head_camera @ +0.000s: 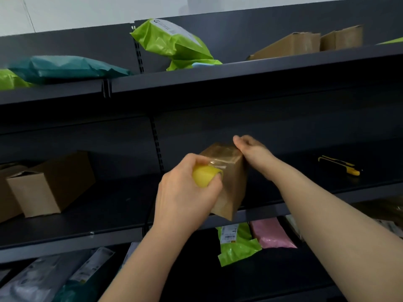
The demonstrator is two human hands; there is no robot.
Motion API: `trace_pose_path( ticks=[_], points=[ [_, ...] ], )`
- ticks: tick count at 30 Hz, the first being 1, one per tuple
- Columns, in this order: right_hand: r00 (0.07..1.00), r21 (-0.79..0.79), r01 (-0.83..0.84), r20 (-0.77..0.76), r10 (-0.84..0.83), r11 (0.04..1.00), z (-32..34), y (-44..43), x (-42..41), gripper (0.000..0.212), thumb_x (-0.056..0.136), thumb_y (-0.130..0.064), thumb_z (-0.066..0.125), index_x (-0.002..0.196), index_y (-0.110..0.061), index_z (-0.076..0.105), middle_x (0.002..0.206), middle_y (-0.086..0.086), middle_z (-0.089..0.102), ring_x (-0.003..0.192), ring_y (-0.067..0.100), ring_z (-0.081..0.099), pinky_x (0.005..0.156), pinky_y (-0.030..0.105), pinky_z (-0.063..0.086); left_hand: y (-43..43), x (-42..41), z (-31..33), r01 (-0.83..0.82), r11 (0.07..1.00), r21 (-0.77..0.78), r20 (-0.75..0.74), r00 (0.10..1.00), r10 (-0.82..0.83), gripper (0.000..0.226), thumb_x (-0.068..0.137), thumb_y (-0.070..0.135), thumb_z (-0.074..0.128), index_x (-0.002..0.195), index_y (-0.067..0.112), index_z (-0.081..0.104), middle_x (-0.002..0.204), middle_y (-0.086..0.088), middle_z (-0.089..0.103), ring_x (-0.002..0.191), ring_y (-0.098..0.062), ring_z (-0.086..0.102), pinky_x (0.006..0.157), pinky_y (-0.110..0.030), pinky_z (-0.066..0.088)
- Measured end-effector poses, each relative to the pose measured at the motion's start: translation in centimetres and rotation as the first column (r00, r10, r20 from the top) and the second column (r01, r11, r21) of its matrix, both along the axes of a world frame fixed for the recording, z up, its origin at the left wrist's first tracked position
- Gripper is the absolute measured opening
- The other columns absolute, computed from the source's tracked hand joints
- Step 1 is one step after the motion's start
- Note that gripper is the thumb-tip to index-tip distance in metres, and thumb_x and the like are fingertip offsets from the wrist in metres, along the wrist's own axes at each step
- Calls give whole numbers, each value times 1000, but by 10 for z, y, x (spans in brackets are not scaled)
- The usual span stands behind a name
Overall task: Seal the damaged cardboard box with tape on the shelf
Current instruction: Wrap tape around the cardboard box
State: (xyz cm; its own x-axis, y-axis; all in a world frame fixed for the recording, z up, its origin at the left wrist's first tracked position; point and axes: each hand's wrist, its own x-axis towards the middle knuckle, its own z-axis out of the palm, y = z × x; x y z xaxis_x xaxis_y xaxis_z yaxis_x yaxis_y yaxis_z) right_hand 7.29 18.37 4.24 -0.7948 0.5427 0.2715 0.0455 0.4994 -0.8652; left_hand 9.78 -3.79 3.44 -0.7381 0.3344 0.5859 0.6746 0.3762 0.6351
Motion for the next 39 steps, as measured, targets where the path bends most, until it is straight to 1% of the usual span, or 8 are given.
trace_pose_path(
  ticks=[4,8,14,19,25,30,35,39],
  points=[
    [954,-148,-299,-38,296,943,-17,-5,17,88,69,-79,55,142,-40,25,141,-3,33,125,20,38,106,38,37,3,-13,-8,65,997,-47,117,991,-59,24,82,43,70,101,41,54,89,15,61,79,-1,59,74,-39,58],
    [953,-12,-304,13,304,953,-33,-12,20,138,40,-50,94,143,-49,3,137,-10,16,127,15,25,107,39,36,6,-16,-13,89,995,-53,146,986,-81,25,83,41,69,102,41,52,85,12,63,74,1,61,69,-39,58],
    [958,5,-284,-43,284,959,-34,-4,11,126,33,-53,95,136,-57,23,141,-3,32,127,20,39,104,47,45,5,-16,-12,51,997,-56,66,997,-47,27,82,46,70,103,45,53,87,14,62,74,-1,60,65,-38,58],
    [931,-175,-364,-105,350,915,-28,-1,9,107,40,-49,91,134,-49,38,133,-6,44,116,19,51,93,40,52,6,-12,-3,41,995,-91,-67,997,-47,40,82,55,66,117,53,48,91,20,63,80,-2,62,67,-35,57],
    [934,-150,-354,-107,341,923,-26,-5,2,96,45,-48,92,129,-49,44,128,-8,46,113,17,52,92,42,54,2,-21,17,26,987,-161,63,998,-16,28,84,45,66,111,45,57,79,14,64,70,-3,63,67,-36,59],
    [967,-93,-222,-151,207,971,-30,-1,-2,81,61,-38,89,127,-49,44,123,-12,47,108,13,51,91,40,51,-9,-22,2,49,971,-236,170,985,-8,40,82,41,65,120,43,56,99,15,62,88,-8,62,78,-39,58],
    [970,-341,-202,-198,140,918,-29,-6,-11,71,68,-45,81,131,-45,48,123,-6,52,106,20,53,88,42,50,-5,-15,-8,-18,967,-253,-78,997,-2,34,88,46,60,114,41,39,78,10,59,69,-9,60,63,-38,54],
    [981,-699,-52,-171,-96,713,-35,14,-9,73,65,-62,74,129,-36,49,120,6,60,103,31,60,78,51,54,-18,-9,-37,37,917,-398,72,997,-9,25,82,49,61,99,41,45,77,8,63,69,-8,61,65,-37,54]
  ],
)
